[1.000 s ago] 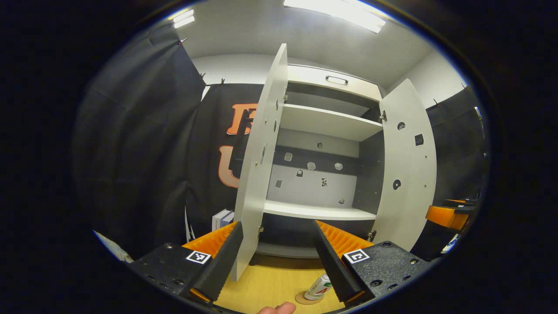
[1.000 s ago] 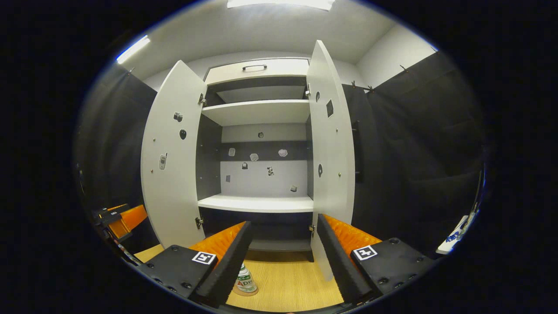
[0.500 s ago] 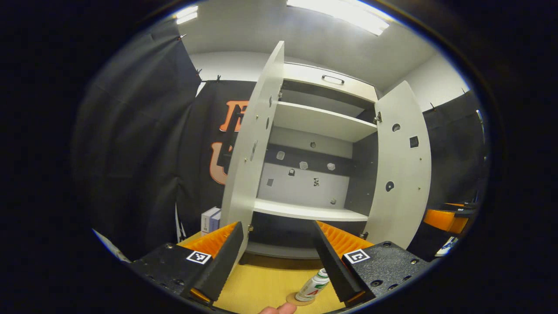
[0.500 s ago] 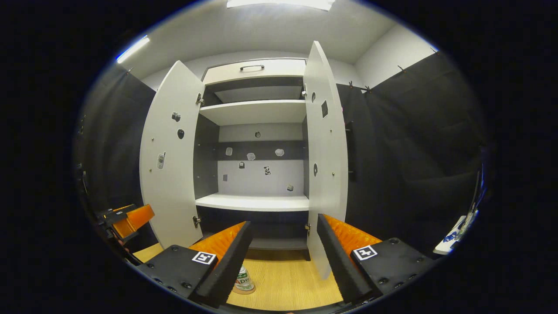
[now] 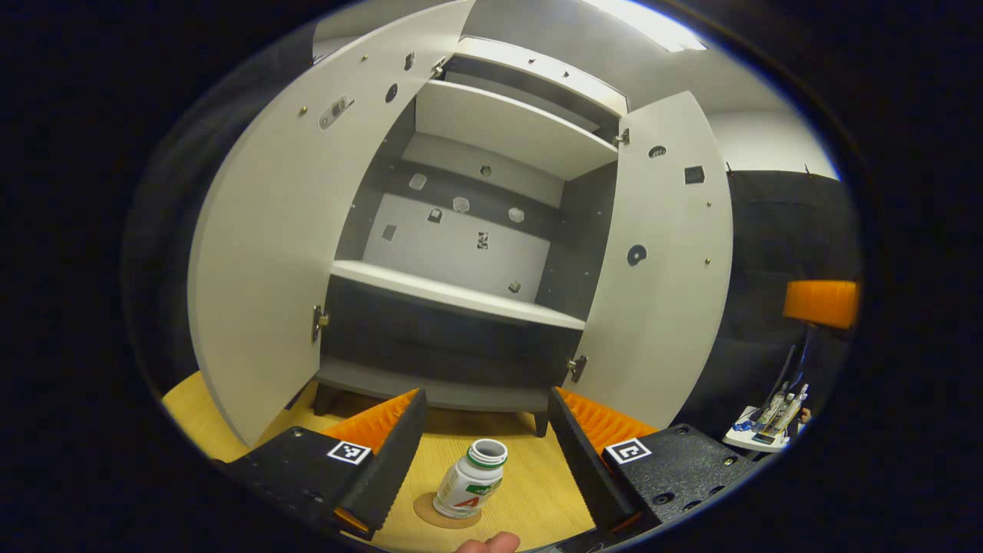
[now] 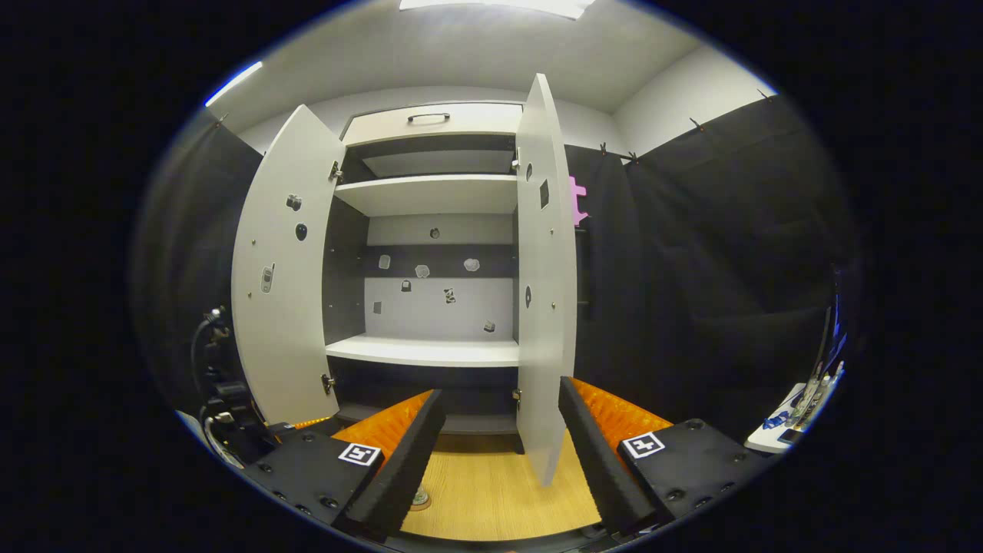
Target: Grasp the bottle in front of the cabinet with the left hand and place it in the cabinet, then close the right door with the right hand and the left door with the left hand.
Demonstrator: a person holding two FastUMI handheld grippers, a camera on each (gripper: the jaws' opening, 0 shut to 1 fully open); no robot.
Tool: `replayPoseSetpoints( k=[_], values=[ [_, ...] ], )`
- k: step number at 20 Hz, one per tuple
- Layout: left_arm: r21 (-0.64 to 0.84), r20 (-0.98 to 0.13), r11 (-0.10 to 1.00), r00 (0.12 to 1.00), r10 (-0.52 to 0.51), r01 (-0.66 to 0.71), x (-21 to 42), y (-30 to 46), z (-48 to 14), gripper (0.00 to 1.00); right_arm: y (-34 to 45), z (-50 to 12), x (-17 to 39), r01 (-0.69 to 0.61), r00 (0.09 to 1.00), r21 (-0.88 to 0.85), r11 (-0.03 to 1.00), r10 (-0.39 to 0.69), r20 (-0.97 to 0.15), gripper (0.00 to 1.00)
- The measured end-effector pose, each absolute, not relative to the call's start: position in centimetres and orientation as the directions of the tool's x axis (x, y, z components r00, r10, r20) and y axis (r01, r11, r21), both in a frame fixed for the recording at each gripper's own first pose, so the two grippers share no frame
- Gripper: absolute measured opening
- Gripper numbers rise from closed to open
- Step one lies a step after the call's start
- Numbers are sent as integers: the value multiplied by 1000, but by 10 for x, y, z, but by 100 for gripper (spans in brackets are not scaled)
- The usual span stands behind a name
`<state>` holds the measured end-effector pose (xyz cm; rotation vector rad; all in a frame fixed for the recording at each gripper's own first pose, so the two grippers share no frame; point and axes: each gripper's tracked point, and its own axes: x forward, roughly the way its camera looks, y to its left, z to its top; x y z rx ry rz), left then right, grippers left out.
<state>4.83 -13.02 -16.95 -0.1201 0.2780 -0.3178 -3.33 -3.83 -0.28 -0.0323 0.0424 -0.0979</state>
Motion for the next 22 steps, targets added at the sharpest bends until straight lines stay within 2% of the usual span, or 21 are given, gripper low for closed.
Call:
replayPoseSetpoints(
  k=[5,6,7,10,11,12,15,17,19,22],
  values=[
    [-114,-374,937,859,-350,331,44,-143,-254,96,-50,-5,-36,129,990,-38,991,-131,-59,98],
    [-127,-396,936,848,-352,329,40,-145,-266,96,-51,-6,-35,132,989,-37,991,-134,-61,89],
    [-143,-409,934,840,-357,327,39,-145,-276,96,-51,-5,-36,132,989,-37,991,-134,-62,98],
    [-158,-434,943,837,-334,294,43,-140,-296,96,-53,-3,-33,128,989,-42,991,-130,-71,98],
    [-152,-438,947,840,-320,282,44,-139,-300,96,-53,-4,-31,122,989,-37,992,-124,-82,89],
    [-143,-443,952,843,-305,270,47,-137,-303,96,-53,-8,-29,111,988,-30,993,-114,-101,98],
    [-94,-449,965,855,-259,243,49,-131,-316,96,-55,-12,-21,62,990,-10,998,-63,-130,98],
    [-65,-490,975,844,-218,214,47,-127,-333,96,-61,-13,-13,21,990,-15,1000,-23,-136,98],
    [-84,-518,979,831,-203,187,44,-130,-343,94,-69,-12,-4,-17,991,-22,1000,14,-135,98],
    [-71,-517,989,843,-151,133,43,-130,-335,82,-71,-10,6,-91,988,-4,996,90,-128,98]
  ],
)
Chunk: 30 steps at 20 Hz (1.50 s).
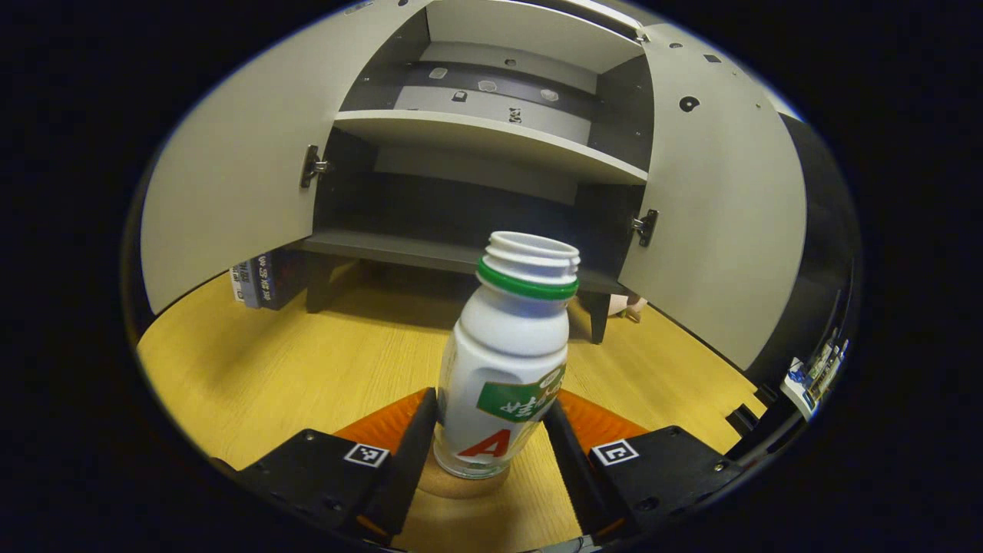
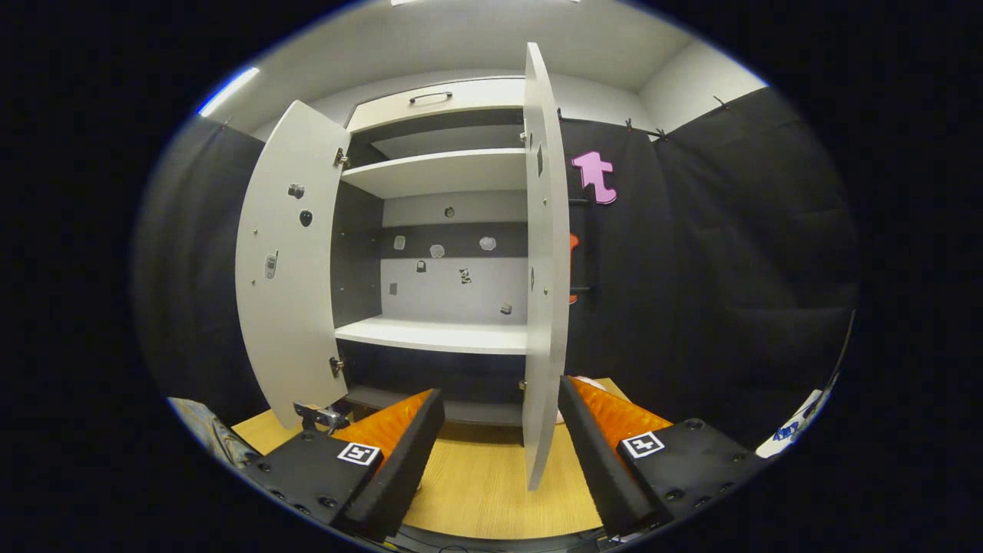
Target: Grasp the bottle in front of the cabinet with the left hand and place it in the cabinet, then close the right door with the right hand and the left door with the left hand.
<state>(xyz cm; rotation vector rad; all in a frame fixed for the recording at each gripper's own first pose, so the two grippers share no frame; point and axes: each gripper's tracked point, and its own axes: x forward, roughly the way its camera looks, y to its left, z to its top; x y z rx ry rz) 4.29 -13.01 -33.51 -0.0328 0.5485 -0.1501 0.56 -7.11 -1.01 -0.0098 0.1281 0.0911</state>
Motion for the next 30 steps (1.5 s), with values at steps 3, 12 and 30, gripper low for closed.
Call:
replayPoseSetpoints(
  k=[3,12,30],
  values=[
    [-67,-483,992,867,-123,104,37,-135,-292,75,-80,-16,17,-161,979,28,987,163,-122,98],
    [-57,-280,991,951,-129,118,78,-172,-84,74,-110,-49,29,-257,948,65,964,264,-180,98],
    [-9,-420,959,869,-262,285,377,-218,-28,74,-205,-50,-30,364,922,76,928,-349,-165,98]
  ],
)
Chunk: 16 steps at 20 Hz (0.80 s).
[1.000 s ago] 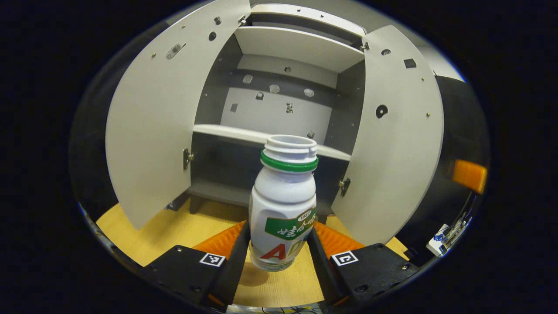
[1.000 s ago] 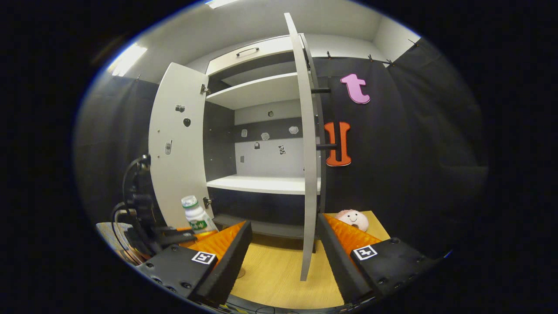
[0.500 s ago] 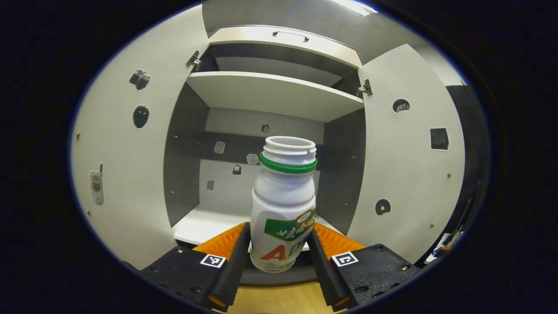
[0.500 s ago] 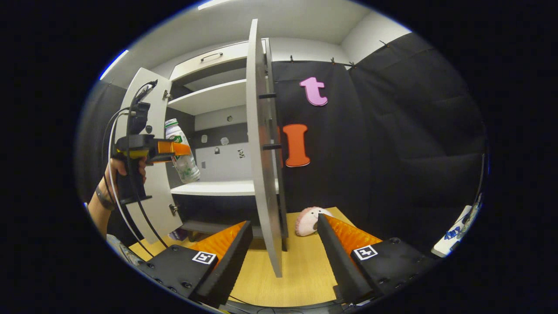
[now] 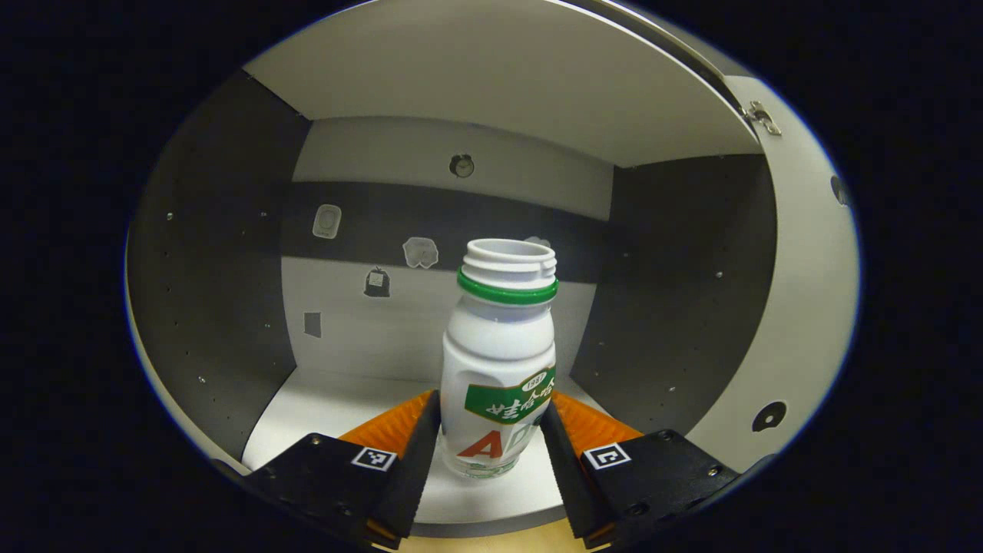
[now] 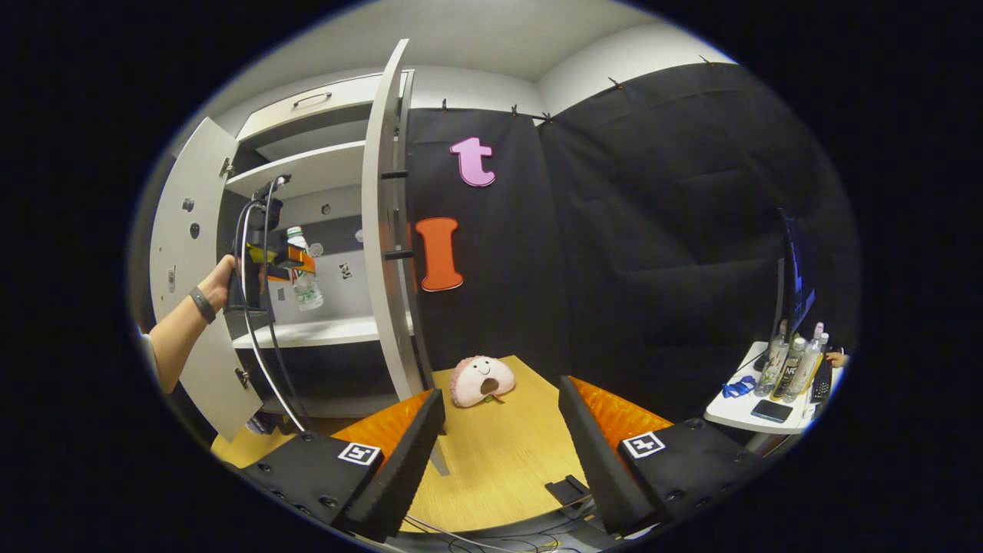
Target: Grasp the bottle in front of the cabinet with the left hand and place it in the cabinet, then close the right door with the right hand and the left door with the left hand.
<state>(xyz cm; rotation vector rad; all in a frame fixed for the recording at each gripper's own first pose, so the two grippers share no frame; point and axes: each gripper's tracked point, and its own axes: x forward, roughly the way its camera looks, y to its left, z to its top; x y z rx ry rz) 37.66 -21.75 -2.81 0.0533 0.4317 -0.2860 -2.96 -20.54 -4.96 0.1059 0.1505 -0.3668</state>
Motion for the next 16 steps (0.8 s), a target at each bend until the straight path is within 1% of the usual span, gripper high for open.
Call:
replayPoseSetpoints(
  k=[4,7,12,16],
  values=[
    [5,-511,965,830,-223,262,403,-214,-77,75,-212,-51,-36,399,908,73,914,-383,-168,98],
    [27,-539,969,820,-193,246,405,-211,-87,75,-220,-51,-41,422,898,70,904,-406,-169,98],
    [41,-536,968,823,-187,246,411,-210,-91,76,-228,-54,-38,434,893,94,896,-414,-177,98],
    [31,-539,970,821,-186,240,415,-208,-102,84,-233,-55,-35,432,894,103,896,-411,-179,98]
  ],
)
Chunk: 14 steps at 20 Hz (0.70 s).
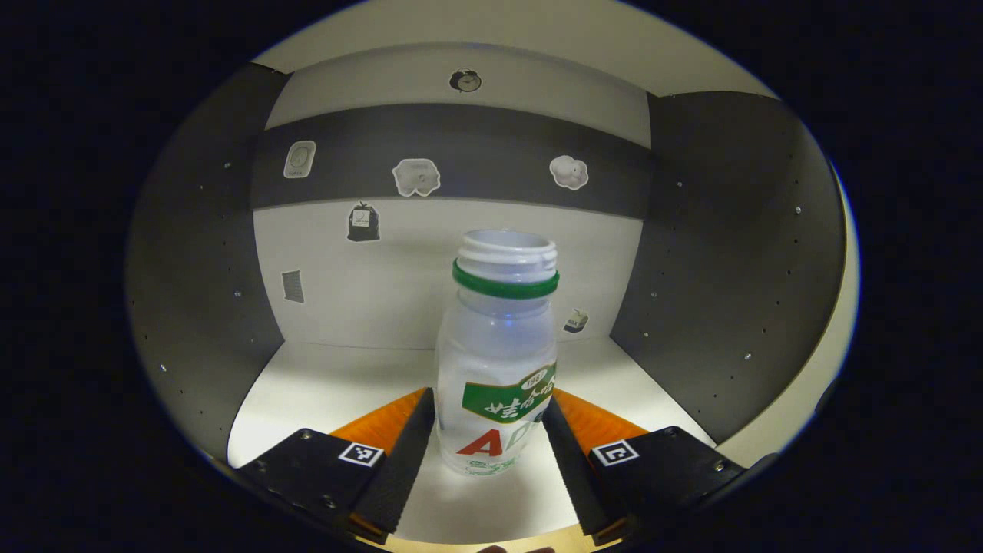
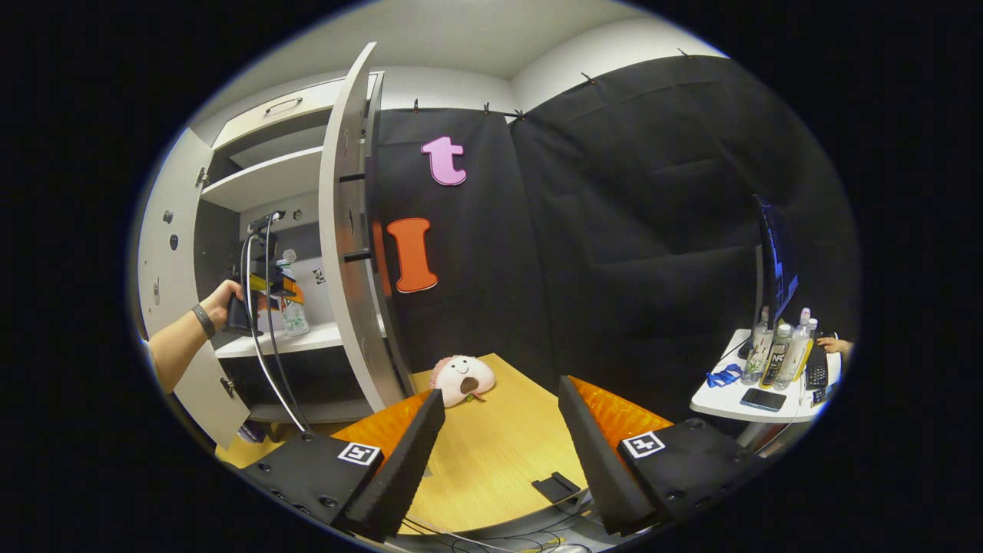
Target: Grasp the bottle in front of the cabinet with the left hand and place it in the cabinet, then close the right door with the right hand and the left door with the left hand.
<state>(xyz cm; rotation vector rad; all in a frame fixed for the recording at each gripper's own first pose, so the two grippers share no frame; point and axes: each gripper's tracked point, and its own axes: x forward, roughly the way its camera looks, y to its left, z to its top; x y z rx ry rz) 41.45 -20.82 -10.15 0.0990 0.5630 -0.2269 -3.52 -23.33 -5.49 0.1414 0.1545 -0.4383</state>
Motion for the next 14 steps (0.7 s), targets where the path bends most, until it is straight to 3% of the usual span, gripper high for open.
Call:
replayPoseSetpoints(
  k=[3,14],
  values=[
    [27,-528,971,828,-189,239,414,-207,-102,96,-238,-55,-33,432,894,105,896,-409,-182,98],
    [26,-323,960,911,-255,278,403,-219,-37,96,-242,-60,-31,412,902,119,903,-386,-193,98]
  ],
)
